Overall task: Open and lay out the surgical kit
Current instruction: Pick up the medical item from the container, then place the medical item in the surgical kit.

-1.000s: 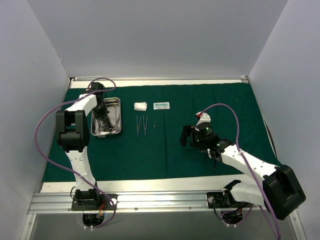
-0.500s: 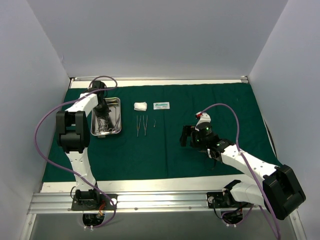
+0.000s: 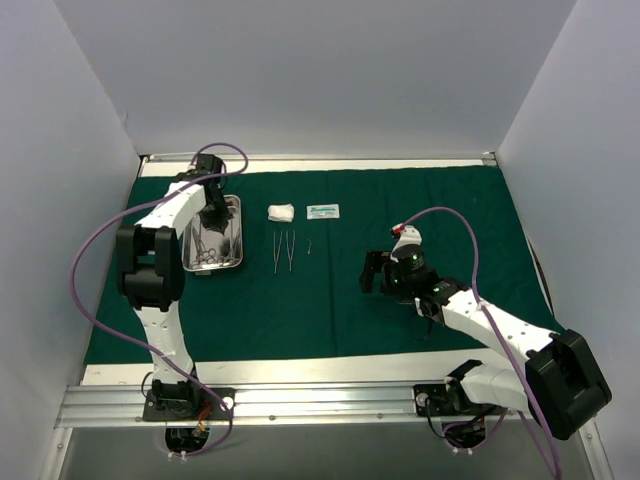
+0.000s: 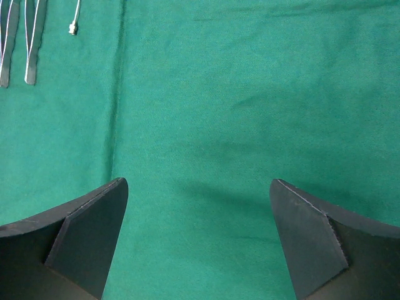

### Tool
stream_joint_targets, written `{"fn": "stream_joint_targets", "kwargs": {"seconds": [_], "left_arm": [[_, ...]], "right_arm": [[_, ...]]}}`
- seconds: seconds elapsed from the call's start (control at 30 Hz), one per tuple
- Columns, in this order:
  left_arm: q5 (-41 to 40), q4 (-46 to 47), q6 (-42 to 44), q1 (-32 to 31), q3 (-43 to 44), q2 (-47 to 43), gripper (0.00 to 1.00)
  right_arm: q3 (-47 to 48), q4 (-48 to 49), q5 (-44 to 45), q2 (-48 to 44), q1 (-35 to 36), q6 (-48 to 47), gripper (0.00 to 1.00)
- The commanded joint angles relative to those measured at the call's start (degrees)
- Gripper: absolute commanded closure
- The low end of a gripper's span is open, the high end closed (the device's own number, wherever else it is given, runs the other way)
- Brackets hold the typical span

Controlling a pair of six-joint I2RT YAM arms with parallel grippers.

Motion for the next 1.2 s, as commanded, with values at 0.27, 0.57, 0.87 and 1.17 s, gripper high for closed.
{"fn": "stream_joint_targets", "kwargs": {"seconds": [0.27, 0.57, 0.87, 1.17], "left_arm": [[0.0, -2.3, -5.5, -16.8, 6.7, -2.6, 0.98], [2.6, -1.9, -10.0, -27.8, 12.0, 3.8, 0.98], [1.2, -2.7, -11.8, -31.4, 17.4, 10.0, 0.98], [-0.8, -3.9, -10.2, -31.4, 20.7, 14.7, 0.98]], "right_arm": [[0.4, 0.6, 0.9, -2.1, 0.4, 0.3, 0.09], [-0.4, 0.4, 1.3, -3.4, 0.4, 0.3, 0.08], [-0.8, 0.0, 1.6, -4.1, 0.3, 0.2, 0.08], [-0.9, 0.0, 1.6, -3.8, 0.3, 0.1, 0.08]]}}
